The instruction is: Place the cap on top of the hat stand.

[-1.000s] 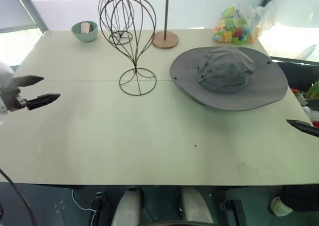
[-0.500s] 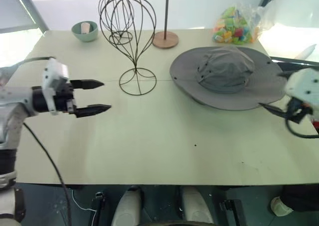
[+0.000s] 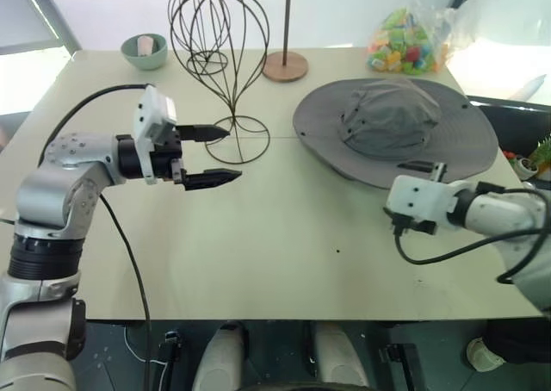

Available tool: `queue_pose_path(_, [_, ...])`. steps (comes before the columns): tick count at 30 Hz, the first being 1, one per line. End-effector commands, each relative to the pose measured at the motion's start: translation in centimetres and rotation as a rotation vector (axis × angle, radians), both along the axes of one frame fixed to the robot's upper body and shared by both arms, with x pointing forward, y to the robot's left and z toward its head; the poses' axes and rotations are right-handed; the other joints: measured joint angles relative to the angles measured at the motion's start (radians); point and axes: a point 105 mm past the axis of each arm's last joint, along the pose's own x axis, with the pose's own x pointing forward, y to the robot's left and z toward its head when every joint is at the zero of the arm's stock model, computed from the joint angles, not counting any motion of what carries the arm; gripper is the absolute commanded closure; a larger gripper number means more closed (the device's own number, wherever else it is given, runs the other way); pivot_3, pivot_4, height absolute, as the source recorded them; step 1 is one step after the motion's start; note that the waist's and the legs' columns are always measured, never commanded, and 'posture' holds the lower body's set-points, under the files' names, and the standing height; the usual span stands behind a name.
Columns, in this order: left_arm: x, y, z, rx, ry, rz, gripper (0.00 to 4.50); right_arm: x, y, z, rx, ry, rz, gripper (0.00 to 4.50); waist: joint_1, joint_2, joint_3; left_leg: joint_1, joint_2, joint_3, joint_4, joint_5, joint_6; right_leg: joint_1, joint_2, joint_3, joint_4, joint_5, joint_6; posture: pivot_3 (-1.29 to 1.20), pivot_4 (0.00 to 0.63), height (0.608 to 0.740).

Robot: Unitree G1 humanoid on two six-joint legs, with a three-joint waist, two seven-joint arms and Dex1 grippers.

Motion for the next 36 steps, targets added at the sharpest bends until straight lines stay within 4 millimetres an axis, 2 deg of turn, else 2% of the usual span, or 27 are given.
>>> queue_pose_path(1, [-0.4,-0.5,0.9,0.003,-0.031,-0.02,0.0,1.8,-0.8,0.5,-0.069,-0.115,-0.042,0.05,0.001,0.0,0.0,0.0,0.0,0.0,0.001,0.0,0.0,0.0,0.0,0.0,0.001,0.0,0.0,0.0,0.15,0.74])
queue_pose_path(6, [-0.5,-0.8,0.8,0.008,-0.026,-0.031,0.0,4.4,-1.9,-0.7,-0.084,-0.198,-0.126,0.05,0.001,0.0,0.0,0.001,0.0,0.0,0.001,0.0,0.0,-0.001,0.0,0.0,0.005,0.0,0.0,0.0,0.15,0.74])
queue_pose_path(7, [-0.5,-0.9,0.8,0.01,-0.026,-0.032,0.0,4.6,-1.9,-1.1,-0.054,-0.194,-0.139,0.28,0.001,0.0,0.0,0.001,0.0,0.0,0.001,0.0,0.0,-0.001,0.0,0.0,0.005,0.0,0.0,0.0,0.15,0.74])
queue_pose_path(10, [-0.4,-1.1,0.9,0.009,-0.028,-0.036,0.0,4.7,-1.6,-2.3,-0.021,-0.163,-0.142,1.43,0.001,0.0,0.0,0.001,0.0,0.0,0.001,0.0,0.0,-0.001,0.0,0.0,0.006,0.0,0.0,0.0,0.15,0.74])
queue_pose_path(14, [-0.4,-1.2,0.9,0.006,-0.029,-0.036,0.0,4.8,-1.5,-2.7,0.016,-0.153,-0.157,3.61,-0.001,0.0,0.0,0.001,0.0,0.0,0.001,0.0,0.0,-0.001,0.0,0.0,0.006,0.0,0.0,0.0,0.15,0.74])
queue_pose_path(16, [-0.4,-1.2,0.9,0.003,-0.03,-0.036,0.0,4.8,-1.3,-2.7,0.047,-0.146,-0.164,4.47,-0.001,0.0,0.0,0.001,0.0,0.0,0.001,0.0,0.0,-0.001,0.0,0.0,0.007,0.0,0.0,0.0,0.15,0.74])
queue_pose_path(20, [-0.2,-1.0,0.9,-0.004,-0.029,-0.02,0.0,4.9,-1.0,-1.8,0.194,-0.157,-0.205,4.47,0.0,0.0,0.0,0.001,0.0,-0.001,0.001,0.0,0.0,-0.001,0.0,0.0,0.007,0.0,0.0,0.0,0.15,0.74])
queue_pose_path(22, [-0.2,-0.7,0.9,-0.015,-0.029,-0.001,0.0,5.2,-0.5,-0.3,0.354,-0.165,-0.229,4.47,-0.001,0.0,0.0,0.001,0.0,-0.001,0.001,0.0,0.0,-0.001,0.0,0.0,0.007,0.0,0.0,0.0,0.15,0.74])
queue_pose_path(25, [-0.2,0.0,1.5,-0.051,-0.031,0.038,0.0,5.9,0.2,3.2,0.509,-0.217,-0.215,4.47,-0.007,0.0,0.0,0.001,0.0,-0.001,0.001,0.0,0.0,-0.001,0.0,0.0,0.008,0.0,0.0,0.0,0.15,0.74])
queue_pose_path(29, [-0.4,1.7,2.6,-0.131,-0.035,0.123,0.0,7.4,1.3,9.8,0.626,-0.327,-0.137,4.47,-0.025,0.001,0.001,0.001,0.0,-0.001,0.001,0.0,0.0,-0.002,0.0,0.0,0.008,0.0,0.0,0.0,0.15,0.74])
queue_pose_path(36, [-1.7,6.2,4.3,-0.22,-0.067,0.303,0.0,9.9,4.4,20.8,0.712,-0.508,0.022,4.47,-0.04,0.001,0.001,0.0,0.0,-0.001,-0.002,0.0,0.0,-0.005,0.0,0.0,0.009,0.0,0.0,0.0,0.15,0.74])
